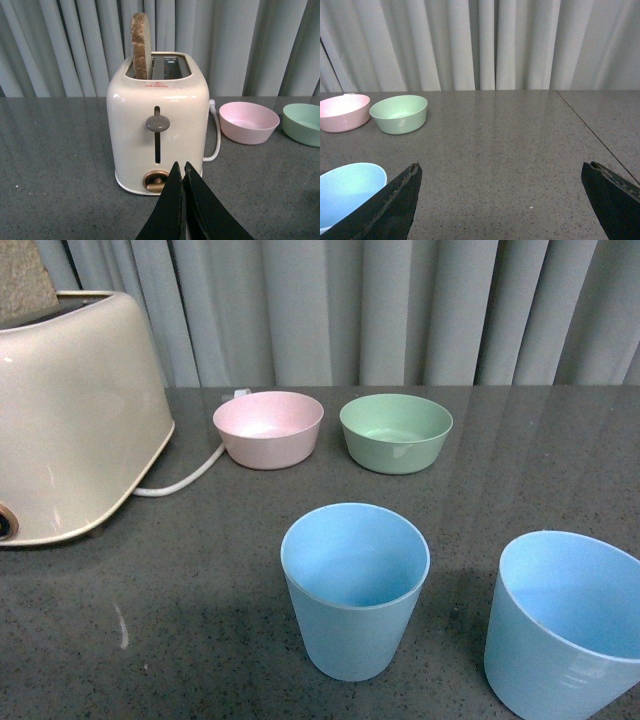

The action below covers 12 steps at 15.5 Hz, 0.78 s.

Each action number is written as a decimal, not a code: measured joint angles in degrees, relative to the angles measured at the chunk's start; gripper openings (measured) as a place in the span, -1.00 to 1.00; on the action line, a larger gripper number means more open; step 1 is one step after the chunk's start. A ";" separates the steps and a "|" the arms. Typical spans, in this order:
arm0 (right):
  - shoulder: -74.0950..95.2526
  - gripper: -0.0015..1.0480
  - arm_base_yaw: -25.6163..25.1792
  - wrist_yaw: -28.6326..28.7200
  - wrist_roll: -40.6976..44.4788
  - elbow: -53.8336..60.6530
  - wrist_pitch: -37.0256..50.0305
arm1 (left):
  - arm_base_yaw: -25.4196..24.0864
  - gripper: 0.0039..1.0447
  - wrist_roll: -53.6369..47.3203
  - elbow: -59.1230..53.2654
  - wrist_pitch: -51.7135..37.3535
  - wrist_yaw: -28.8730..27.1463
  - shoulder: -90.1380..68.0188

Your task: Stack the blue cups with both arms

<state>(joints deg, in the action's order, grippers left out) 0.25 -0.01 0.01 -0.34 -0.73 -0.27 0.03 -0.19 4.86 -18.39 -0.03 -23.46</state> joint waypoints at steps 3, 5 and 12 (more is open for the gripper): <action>0.00 0.87 0.00 0.00 0.00 0.00 0.00 | 0.00 -0.98 -0.02 -1.42 1.84 0.02 3.15; 0.00 0.87 0.00 0.00 0.00 0.00 0.00 | 0.00 -0.98 0.00 -2.23 3.65 0.00 5.99; 0.00 0.87 0.00 0.00 0.00 0.00 0.00 | 0.00 -0.98 0.00 -4.09 8.17 0.02 13.20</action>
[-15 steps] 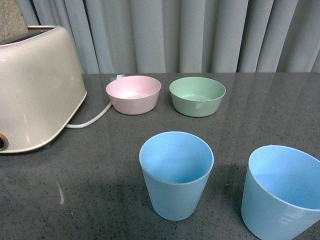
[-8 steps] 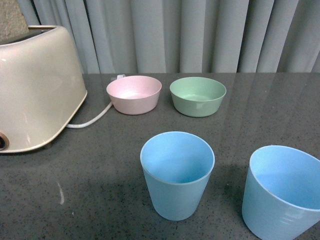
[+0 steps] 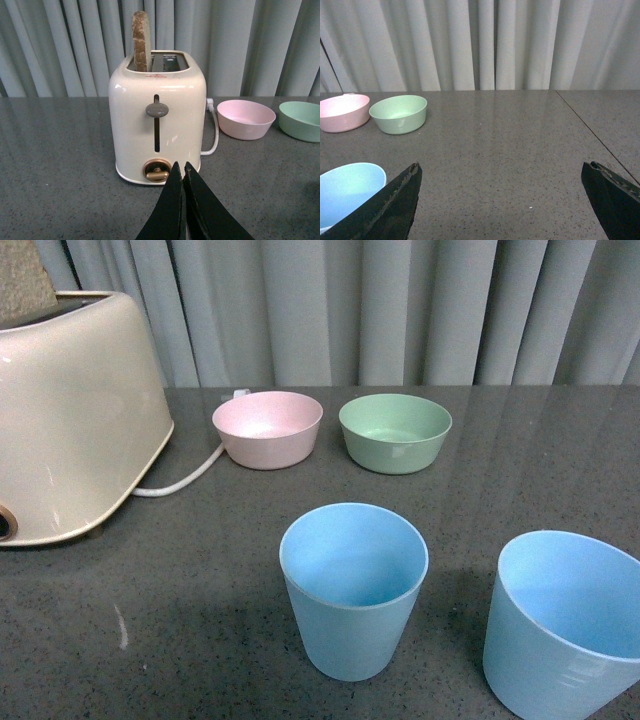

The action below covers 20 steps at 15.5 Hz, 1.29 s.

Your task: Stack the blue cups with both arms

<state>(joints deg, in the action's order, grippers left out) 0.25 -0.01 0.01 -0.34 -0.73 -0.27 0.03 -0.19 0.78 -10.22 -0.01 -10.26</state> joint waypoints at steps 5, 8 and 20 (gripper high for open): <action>0.00 0.87 0.00 0.00 0.00 0.00 0.04 | 0.00 -0.98 0.00 0.07 10.78 -0.07 9.66; 0.00 0.87 0.00 0.00 0.00 0.00 0.04 | 0.00 -0.98 0.00 0.07 10.43 0.00 9.68; 0.00 0.87 0.00 -0.02 0.00 0.00 0.02 | 0.00 0.88 0.04 0.07 10.45 -0.02 9.68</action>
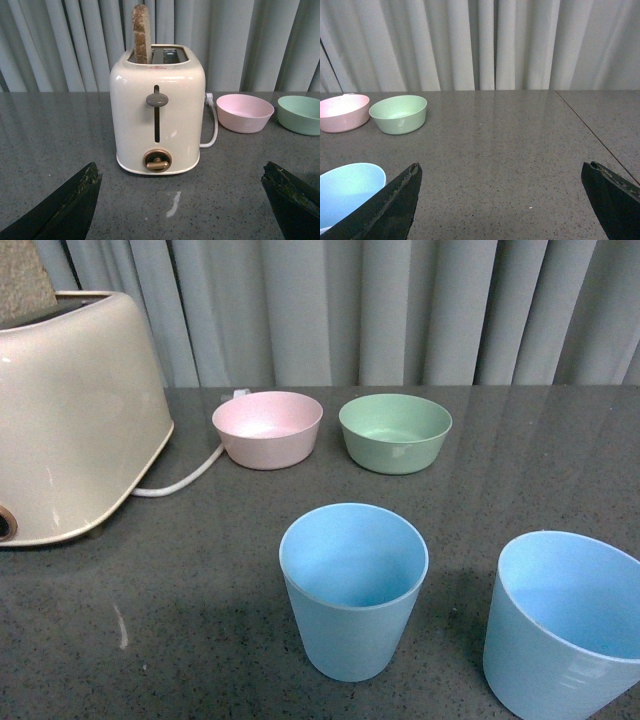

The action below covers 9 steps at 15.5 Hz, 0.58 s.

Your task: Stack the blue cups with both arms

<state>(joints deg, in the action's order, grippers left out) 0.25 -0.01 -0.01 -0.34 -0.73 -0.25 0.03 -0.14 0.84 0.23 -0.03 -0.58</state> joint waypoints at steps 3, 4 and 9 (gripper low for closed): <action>0.17 0.87 -0.15 0.57 -0.33 -0.11 -1.01 | 0.00 0.88 0.00 0.00 -0.02 0.00 0.00; 5.33 0.87 -2.73 7.02 -3.26 -3.19 -8.79 | 0.00 0.88 0.00 0.00 -0.02 0.00 0.00; 23.23 0.87 0.20 11.19 -7.52 -17.38 0.26 | 0.00 0.88 0.00 0.00 -0.02 0.00 0.00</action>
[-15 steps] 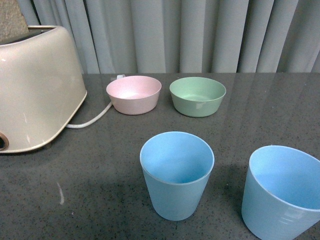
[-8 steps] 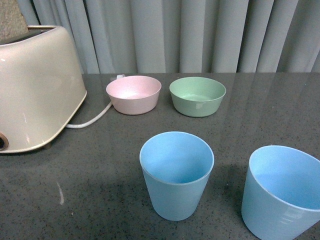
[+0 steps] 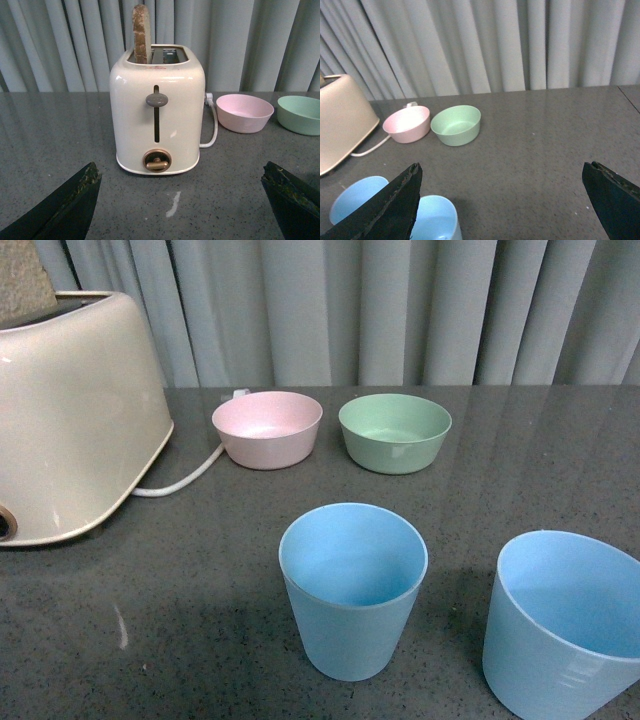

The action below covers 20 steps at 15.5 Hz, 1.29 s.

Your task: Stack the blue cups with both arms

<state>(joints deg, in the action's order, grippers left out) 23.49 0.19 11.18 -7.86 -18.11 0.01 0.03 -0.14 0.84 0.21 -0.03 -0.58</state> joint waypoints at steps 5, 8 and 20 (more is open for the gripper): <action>18.62 0.87 11.30 -3.63 1.53 -17.09 -3.28 | 0.00 0.88 0.00 0.00 0.00 0.00 0.00; 31.01 0.87 16.81 -7.63 1.92 -19.43 -5.99 | 0.00 0.88 0.00 0.00 0.00 0.00 0.00; 50.64 0.87 17.51 -15.12 0.83 -17.81 -5.01 | 0.00 0.88 0.00 0.00 0.02 0.00 0.00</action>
<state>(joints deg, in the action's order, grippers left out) 74.13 17.69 -3.95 -7.03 -35.92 -4.99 0.03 -0.14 0.84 0.23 -0.03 -0.58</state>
